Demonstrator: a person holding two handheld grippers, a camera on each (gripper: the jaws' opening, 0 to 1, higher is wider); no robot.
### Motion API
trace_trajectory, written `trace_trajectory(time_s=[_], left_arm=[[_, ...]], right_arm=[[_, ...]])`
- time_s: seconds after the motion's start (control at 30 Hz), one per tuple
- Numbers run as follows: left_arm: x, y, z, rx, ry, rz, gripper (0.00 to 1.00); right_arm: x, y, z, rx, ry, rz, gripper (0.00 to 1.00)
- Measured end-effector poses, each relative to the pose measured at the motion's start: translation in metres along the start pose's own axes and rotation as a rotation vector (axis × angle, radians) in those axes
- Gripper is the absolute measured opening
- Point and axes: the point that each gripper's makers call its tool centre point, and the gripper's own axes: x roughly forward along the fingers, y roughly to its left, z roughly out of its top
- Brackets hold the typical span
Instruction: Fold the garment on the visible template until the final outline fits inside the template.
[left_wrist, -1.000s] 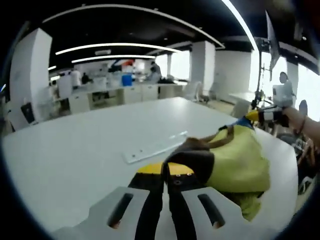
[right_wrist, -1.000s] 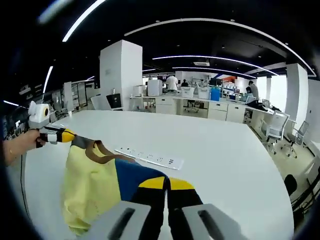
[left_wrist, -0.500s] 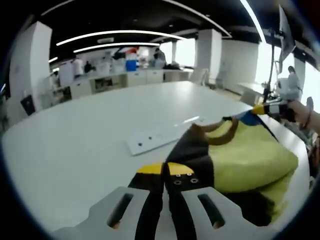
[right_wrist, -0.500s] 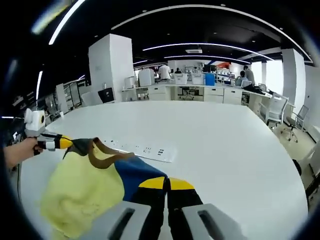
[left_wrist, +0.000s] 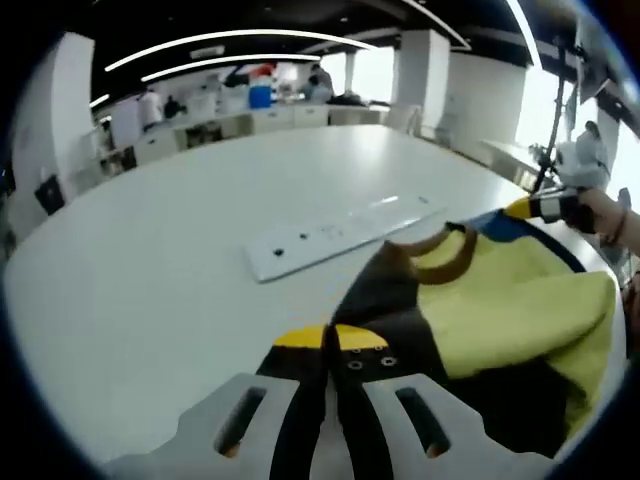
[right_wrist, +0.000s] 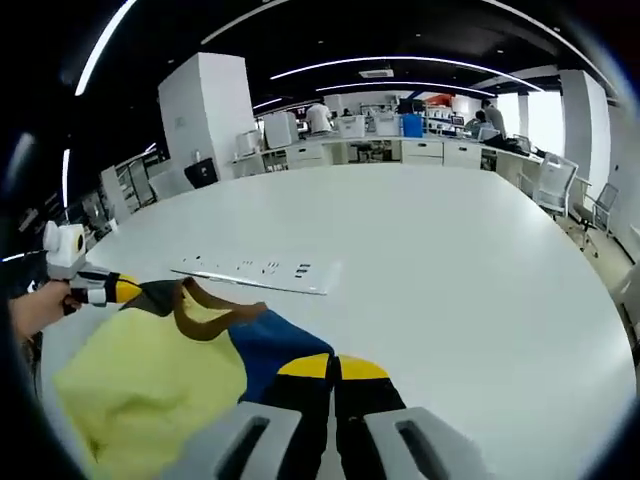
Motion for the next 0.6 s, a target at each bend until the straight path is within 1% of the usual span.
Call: trace_trajectory(time_s=[0.13,0.33,0.5,0.53,0.57,0.6], left_arm=[[0.004,0.0,-0.005,-0.001,0.02,-0.003,0.0],[0.008,0.002,-0.007,0.008,0.032,0.005,0.0],[0.01,0.004,-0.008,0.028,0.038,0.016,0.0],[0.009,0.005,-0.008,0.022,0.038,0.026,0.01],[0.009,0.007,-0.009,0.019,0.04,0.043,0.05],[0.007,0.012,-0.011,0.052,0.062,0.073,0.1]], right_arm=[[0.006,-0.004,-0.005,-0.001,0.016,-0.007,0.0],[0.014,-0.006,-0.008,-0.003,0.03,-0.019,0.0],[0.015,-0.004,-0.009,-0.002,0.036,-0.024,0.0],[0.015,-0.004,-0.009,0.001,0.035,-0.024,0.0],[0.015,-0.005,-0.008,0.018,0.03,-0.027,0.0],[0.015,-0.006,-0.008,0.06,0.03,-0.045,0.0]])
